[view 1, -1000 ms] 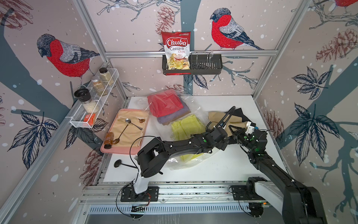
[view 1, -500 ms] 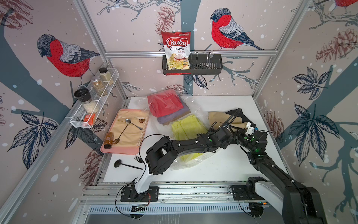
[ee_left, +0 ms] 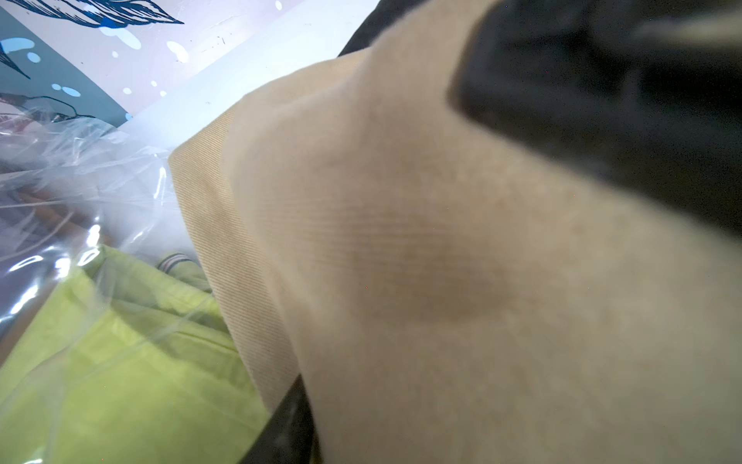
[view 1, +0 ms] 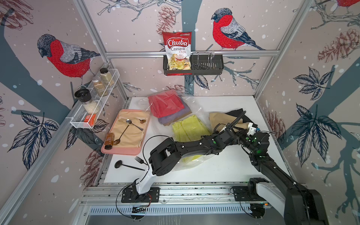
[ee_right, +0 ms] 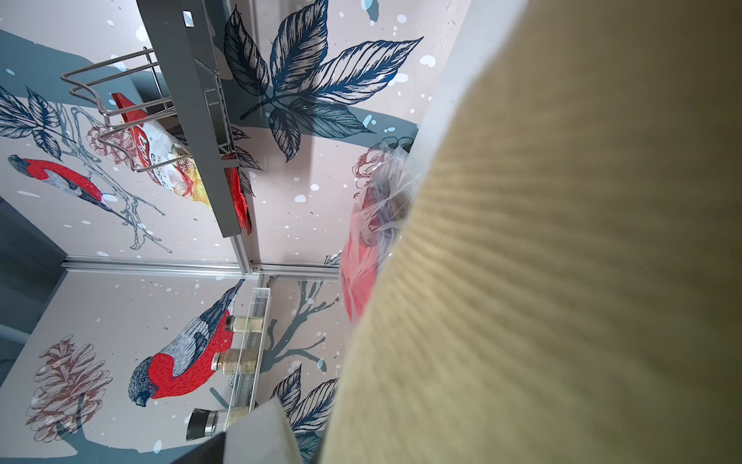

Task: Take the trousers out of the vacuum bag
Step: Place the trousers at the center of the board.

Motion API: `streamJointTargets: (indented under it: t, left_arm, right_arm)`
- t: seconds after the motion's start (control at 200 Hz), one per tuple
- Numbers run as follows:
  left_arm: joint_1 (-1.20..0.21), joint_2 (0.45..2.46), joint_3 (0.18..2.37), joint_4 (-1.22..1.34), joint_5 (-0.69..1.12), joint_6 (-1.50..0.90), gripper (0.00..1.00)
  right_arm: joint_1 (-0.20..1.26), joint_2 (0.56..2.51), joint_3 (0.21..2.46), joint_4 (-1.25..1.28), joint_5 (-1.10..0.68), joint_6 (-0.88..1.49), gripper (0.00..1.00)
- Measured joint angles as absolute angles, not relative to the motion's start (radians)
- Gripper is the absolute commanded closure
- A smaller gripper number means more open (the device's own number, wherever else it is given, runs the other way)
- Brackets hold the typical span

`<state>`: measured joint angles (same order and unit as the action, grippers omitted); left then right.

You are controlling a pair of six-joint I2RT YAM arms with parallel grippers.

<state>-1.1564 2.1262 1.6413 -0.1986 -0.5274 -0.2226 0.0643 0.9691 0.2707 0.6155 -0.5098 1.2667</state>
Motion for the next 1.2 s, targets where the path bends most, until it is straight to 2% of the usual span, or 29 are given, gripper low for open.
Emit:
streamJointTargets:
  t: [0.085, 0.25, 0.45, 0.535, 0.895, 1.081, 1.201]
  left_arm:
    - [-1.152, 2.126, 1.657, -0.21, -0.534, -0.209, 0.84]
    - [-1.131, 2.108, 1.656, -0.221, -0.526, -0.192, 0.97]
    - [-1.089, 2.065, 1.653, -0.245, -0.527, -0.173, 1.0]
    - [-1.085, 2.065, 1.67, -0.263, -0.523, -0.157, 1.0]
    - [-1.064, 2.094, 1.791, -0.345, -0.493, -0.149, 1.0]
    - [-1.053, 2.13, 1.872, -0.384, -0.47, -0.149, 1.0]
    - [-1.044, 2.157, 1.917, -0.405, -0.456, -0.15, 1.0]
  right_arm:
    - [0.06, 0.966, 0.271, 0.612, -0.514, 1.266, 0.85]
    - [0.016, 0.957, 0.265, 0.597, -0.566, 1.255, 0.72]
    - [-0.031, 0.947, 0.266, 0.574, -0.616, 1.221, 0.5]
    - [-0.035, 0.929, 0.284, 0.524, -0.625, 1.181, 0.44]
    - [-0.031, 0.764, 0.344, 0.179, -0.64, 0.849, 0.48]
    - [0.03, 0.722, 0.325, 0.059, -0.632, 0.736, 0.59]
    - [0.077, 0.701, 0.312, 0.035, -0.607, 0.702, 0.74]
